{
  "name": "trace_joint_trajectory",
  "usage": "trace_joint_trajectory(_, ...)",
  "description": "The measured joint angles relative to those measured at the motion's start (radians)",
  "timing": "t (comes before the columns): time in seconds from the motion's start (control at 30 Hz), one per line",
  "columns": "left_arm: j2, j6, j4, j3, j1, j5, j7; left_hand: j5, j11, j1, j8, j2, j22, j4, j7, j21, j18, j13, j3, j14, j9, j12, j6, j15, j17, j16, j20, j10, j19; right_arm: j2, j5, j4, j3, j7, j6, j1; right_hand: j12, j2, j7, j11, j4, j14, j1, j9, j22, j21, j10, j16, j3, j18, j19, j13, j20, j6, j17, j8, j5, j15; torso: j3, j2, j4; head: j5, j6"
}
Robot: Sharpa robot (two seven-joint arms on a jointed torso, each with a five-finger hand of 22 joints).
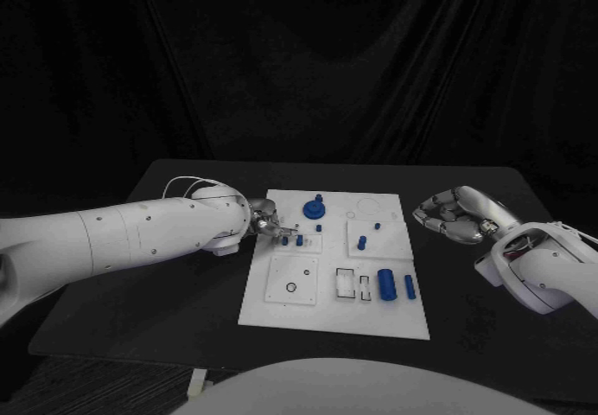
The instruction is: Assemble the parts on the task board
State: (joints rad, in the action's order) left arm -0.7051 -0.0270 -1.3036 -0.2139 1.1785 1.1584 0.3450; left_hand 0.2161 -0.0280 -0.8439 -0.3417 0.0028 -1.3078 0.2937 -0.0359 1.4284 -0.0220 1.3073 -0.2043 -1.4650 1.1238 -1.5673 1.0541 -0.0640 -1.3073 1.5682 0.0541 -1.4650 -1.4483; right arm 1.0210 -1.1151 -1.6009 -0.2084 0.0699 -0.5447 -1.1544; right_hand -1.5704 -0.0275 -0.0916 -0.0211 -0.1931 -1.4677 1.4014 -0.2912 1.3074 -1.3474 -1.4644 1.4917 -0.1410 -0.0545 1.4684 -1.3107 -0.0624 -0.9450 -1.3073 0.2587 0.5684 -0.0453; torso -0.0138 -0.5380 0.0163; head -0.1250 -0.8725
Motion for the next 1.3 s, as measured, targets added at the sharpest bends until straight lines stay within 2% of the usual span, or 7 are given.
trace_joint_trajectory(0.57,-0.034,0.136,-0.027,0.0,0.001,0.0,-0.073,0.005,0.0,0.005,-0.007,-0.006,0.0,-0.004,0.004,0.016,0.0,0.0,0.065,0.0,0.019,0.0,0.004,0.0,0.0,0.0,0.0,0.0,-0.011,0.01,0.0,-0.004,0.0,-0.001,-0.002,0.0,0.0,0.0,0.0,0.0,0.0,0.0,0.0,0.0,0.0,0.0,0.0,-0.005,0.0,0.0,0.0,0.001,0.0,0.0,0.0,0.0,0.0,0.0,0.0,0.0,-0.0001,0.0,0.0)
trace_joint_trajectory(0.63,-0.041,0.155,-0.032,0.0,0.005,0.0,-0.083,0.005,0.0,-0.003,-0.011,-0.014,0.0,-0.003,0.004,0.018,0.0,0.0,0.072,0.0,0.024,0.0,0.004,0.0,0.0,0.0,0.0,0.0,-0.011,0.013,0.0,-0.007,0.0,-0.001,-0.003,0.0,0.0,0.0,0.0,0.0,0.0,0.0,0.0,0.0,0.001,0.0,0.0,-0.005,0.0,0.0,0.0,0.001,0.0,0.0,0.0,0.0,0.0,0.0,0.0,0.0,-0.0001,0.001,0.0)
trace_joint_trajectory(0.87,-0.055,0.236,-0.046,0.001,0.052,-0.001,-0.116,0.008,0.0,-0.043,-0.033,-0.011,0.0,-0.001,0.006,0.025,0.0,0.0,0.099,0.0,0.049,0.0,-0.009,0.0,0.0,0.0,-0.001,0.0,-0.011,0.019,0.0,-0.012,0.0,0.0,-0.009,0.0,0.0,0.0,0.0,0.0,0.0,0.0,0.0,0.0,0.001,0.0,0.0,-0.005,0.0,0.0,0.0,0.001,0.0,0.0,0.0,0.0,0.0,0.0,0.0,0.0,0.0,0.0,0.0)
trace_joint_trajectory(0.93,-0.056,0.252,-0.048,0.001,0.059,-0.001,-0.122,0.012,0.0,-0.053,-0.038,-0.01,0.0,-0.003,0.007,0.028,0.0,0.0,0.102,0.0,0.059,0.0,-0.011,0.0,0.0,0.0,-0.004,0.0,-0.014,0.019,0.0,-0.012,0.0,0.0,-0.01,0.0,0.0,0.0,0.0,0.0,0.0,0.0,0.0,0.0,0.001,0.0,0.0,-0.005,0.0,0.0,0.0,0.001,0.0,0.0,0.0,0.0,0.0,0.0,0.0,0.0,0.0,0.0,0.0)
trace_joint_trajectory(1.13,-0.054,0.275,-0.051,0.001,0.067,-0.001,-0.133,0.083,0.0,-0.18,-0.07,0.0,0.0,-0.005,0.011,0.031,0.0,0.0,0.113,0.0,0.11,0.0,-0.047,0.0,0.0,0.0,-0.004,0.0,-0.014,0.019,0.0,-0.013,0.0,0.0,-0.011,0.0,0.0,0.0,0.0,0.0,0.0,0.0,0.0,0.0,0.001,0.0,0.0,-0.005,0.0,0.0,0.0,0.001,0.0,0.0,0.0,0.0,0.0,0.0,-0.0001,0.0,0.0,0.002,0.0)
trace_joint_trajectory(1.23,-0.053,0.273,-0.056,0.001,0.068,-0.001,-0.132,0.1,0.0,-0.227,-0.07,-0.001,0.0,-0.009,0.011,0.031,0.0,0.0,0.109,0.0,0.114,0.0,-0.058,0.0,0.0,0.0,-0.004,0.0,-0.014,0.018,0.0,-0.014,0.0,0.0,-0.011,0.0,0.0,0.0,0.0,0.0,0.0,0.0,0.0,0.0,0.001,0.0,0.0,-0.005,0.0,0.0,0.0,0.001,0.0,0.0,0.0,0.0,0.0,0.0,-0.0001,0.0,0.0,0.002,0.0)
trace_joint_trajectory(1.3,-0.053,0.269,-0.059,0.001,0.069,-0.001,-0.129,0.13,0.0,-0.285,-0.045,-0.004,0.0,-0.014,0.012,0.031,0.0,0.0,0.09,0.0,0.095,0.0,-0.067,0.0,0.0,0.0,-0.004,0.0,-0.014,0.018,0.0,-0.015,0.0,0.0,-0.011,0.0,0.0,0.0,0.0,0.0,0.0,0.0,0.0,0.0,0.0,0.0,0.0,-0.005,0.0,0.0,0.0,0.001,0.0,0.0,0.0,0.0,0.0,0.0,-0.0001,0.0,0.0,0.0,0.0)
